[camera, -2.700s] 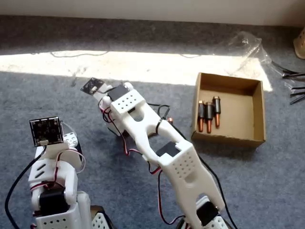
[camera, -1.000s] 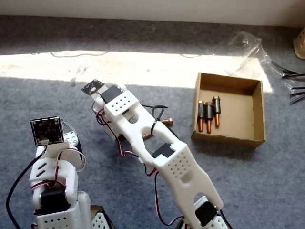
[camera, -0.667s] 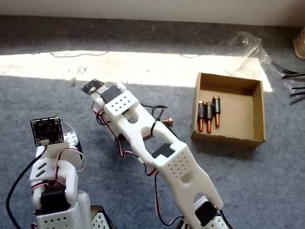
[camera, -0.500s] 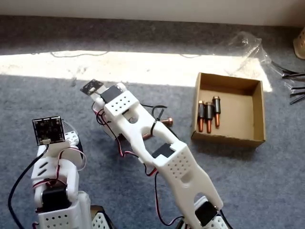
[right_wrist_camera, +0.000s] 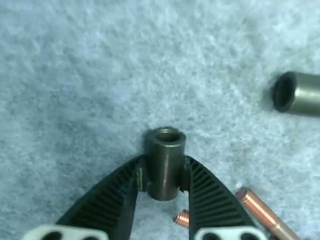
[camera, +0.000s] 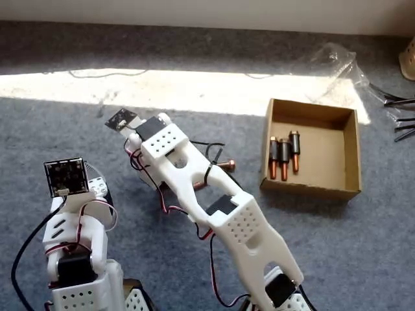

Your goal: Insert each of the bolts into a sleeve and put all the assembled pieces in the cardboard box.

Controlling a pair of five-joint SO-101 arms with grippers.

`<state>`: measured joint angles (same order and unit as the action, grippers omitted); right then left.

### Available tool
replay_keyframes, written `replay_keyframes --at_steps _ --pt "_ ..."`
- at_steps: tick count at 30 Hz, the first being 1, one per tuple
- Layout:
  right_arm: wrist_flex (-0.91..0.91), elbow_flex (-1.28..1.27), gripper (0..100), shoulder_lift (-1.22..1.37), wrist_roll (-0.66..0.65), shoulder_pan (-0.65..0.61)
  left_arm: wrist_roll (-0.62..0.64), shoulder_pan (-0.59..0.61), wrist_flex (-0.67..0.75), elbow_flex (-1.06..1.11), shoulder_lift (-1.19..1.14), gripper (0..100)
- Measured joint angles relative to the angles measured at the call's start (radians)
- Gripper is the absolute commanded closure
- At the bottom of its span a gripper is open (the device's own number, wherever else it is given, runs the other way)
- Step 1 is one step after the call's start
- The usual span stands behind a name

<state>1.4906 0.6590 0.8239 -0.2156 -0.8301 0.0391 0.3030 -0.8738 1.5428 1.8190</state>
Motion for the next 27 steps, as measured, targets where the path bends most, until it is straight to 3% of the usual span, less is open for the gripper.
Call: replay_keyframes --at_steps 2,20,27 --pt "-0.002 0.003 99.8 0.015 -0.003 -0.002 0.000 0.000 0.000 0.000 0.000 99" --pt "-0.006 0.009 99.5 0.021 0.003 0.008 0.000 0.000 0.000 0.000 0.000 99" --pt "0.083 0.101 99.5 -0.008 0.003 0.064 0.000 0.000 0.000 0.000 0.000 99"
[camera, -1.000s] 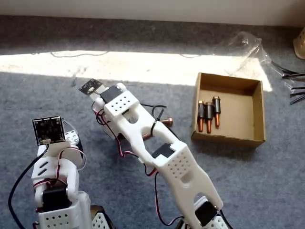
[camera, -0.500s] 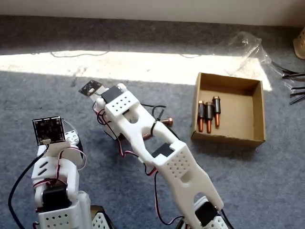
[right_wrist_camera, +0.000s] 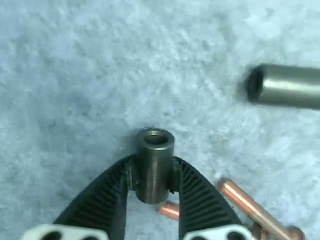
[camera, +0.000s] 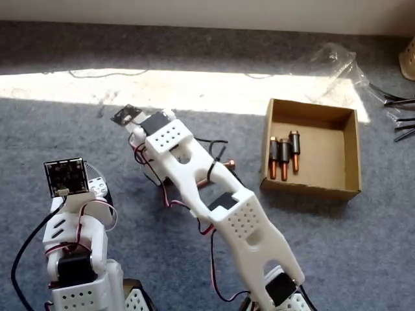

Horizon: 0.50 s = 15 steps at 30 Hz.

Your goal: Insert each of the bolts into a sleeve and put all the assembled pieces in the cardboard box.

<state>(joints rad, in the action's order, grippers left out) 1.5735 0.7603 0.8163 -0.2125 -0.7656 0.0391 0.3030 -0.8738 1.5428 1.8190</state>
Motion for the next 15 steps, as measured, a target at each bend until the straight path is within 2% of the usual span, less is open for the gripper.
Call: replay_keyframes --at_steps 8,15 --pt "0.164 0.183 99.5 -0.180 0.000 0.043 0.000 0.000 0.000 0.000 0.000 99" --pt "0.170 0.072 99.5 -0.443 0.000 0.043 0.000 0.000 0.000 0.000 0.000 99"
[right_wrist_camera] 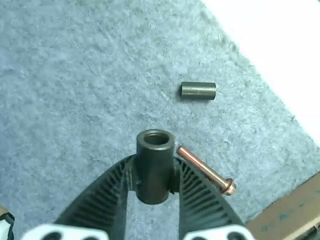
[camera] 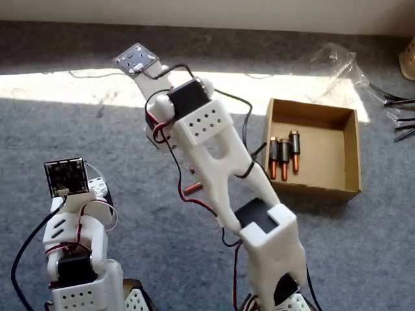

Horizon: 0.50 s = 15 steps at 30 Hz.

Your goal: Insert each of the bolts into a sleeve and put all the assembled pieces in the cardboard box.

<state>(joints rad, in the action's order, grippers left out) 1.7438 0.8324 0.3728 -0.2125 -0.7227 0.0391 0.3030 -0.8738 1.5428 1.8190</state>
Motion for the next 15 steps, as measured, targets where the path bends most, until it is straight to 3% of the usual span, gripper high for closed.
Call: replay_keyframes --at_steps 15 --pt "0.000 -0.546 99.5 -0.776 0.000 0.025 0.000 0.000 0.023 0.029 0.000 99"
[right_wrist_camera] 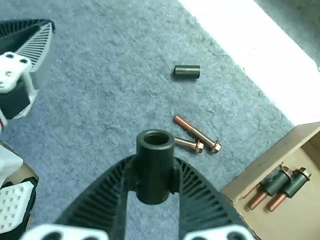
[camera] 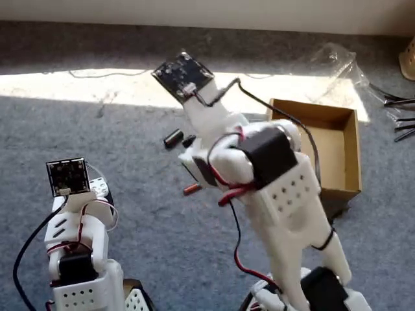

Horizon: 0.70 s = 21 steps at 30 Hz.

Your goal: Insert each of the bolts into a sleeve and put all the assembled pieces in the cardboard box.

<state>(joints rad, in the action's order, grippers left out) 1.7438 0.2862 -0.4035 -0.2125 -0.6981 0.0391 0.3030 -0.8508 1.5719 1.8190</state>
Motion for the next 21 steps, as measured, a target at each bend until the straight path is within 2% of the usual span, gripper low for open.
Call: replay_keyframes --at_steps 3,7,11,15,21 --pt "0.000 -0.089 99.5 -0.150 0.000 0.000 -0.017 -0.037 0.000 0.000 0.000 99" --pt "0.000 -0.219 99.5 -0.322 0.000 0.012 -0.124 -0.121 0.000 0.000 0.000 99" --pt "-0.012 -0.361 99.5 -0.471 0.000 0.115 -0.175 -0.164 0.000 0.000 0.000 99" --pt "-0.104 -0.539 99.5 -0.617 0.000 0.259 -0.181 -0.169 0.000 0.000 0.000 99" --pt "-0.265 -0.841 99.5 -0.821 0.000 0.336 -0.181 -0.172 0.000 0.000 0.000 99"
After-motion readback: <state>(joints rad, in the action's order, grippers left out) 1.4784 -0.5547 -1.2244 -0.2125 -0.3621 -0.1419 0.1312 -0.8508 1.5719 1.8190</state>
